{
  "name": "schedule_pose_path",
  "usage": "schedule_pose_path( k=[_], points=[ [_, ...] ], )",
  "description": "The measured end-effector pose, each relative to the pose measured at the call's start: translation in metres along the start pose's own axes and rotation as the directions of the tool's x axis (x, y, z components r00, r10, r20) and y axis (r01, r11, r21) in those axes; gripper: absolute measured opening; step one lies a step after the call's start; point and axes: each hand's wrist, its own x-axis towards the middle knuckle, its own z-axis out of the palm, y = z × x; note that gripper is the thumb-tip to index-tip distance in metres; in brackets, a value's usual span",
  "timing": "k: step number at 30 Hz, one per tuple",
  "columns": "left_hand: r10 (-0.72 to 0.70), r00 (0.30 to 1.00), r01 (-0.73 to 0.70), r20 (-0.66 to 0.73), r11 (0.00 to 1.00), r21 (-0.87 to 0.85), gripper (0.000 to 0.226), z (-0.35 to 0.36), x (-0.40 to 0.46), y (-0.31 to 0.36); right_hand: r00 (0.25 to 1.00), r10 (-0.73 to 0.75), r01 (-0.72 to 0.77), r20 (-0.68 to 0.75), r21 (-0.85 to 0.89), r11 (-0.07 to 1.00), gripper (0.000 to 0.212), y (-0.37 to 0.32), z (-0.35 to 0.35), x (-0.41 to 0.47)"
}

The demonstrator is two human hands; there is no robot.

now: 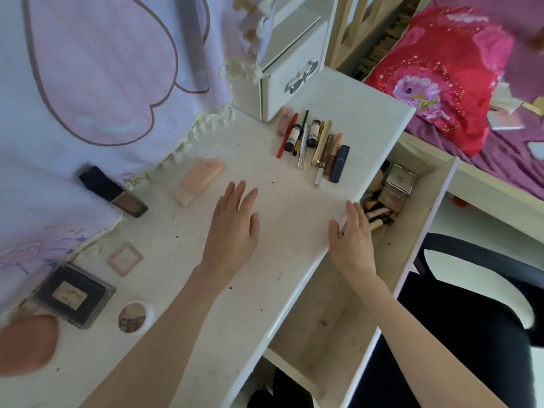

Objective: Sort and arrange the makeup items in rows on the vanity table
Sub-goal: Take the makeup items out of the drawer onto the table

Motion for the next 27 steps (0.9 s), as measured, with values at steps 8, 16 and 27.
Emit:
schedule_pose_path(
  k=[8, 16, 27],
  points=[
    [0.306, 0.945, -0.296, 0.117, 0.950, -0.096, 0.046, 0.054, -0.061, 0.088, 0.998, -0.017, 0.028, 0.065, -0.173, 0.985, 0.040, 0.069, -0.044, -0.043],
    [0.297, 0.912, -0.285, 0.284, 0.955, -0.083, 0.054, 0.134, -0.053, 0.136, 0.961, -0.139, 0.250, 0.238, -0.542, 0.802, 0.036, 0.110, -0.067, 0.011],
    [0.086, 0.962, -0.140, 0.260, 0.970, 0.200, 0.067, 0.214, 0.028, 0.146, 0.913, -0.110, 0.367, 0.393, -0.674, 0.641, 0.037, 0.143, -0.047, 0.113]
  ],
)
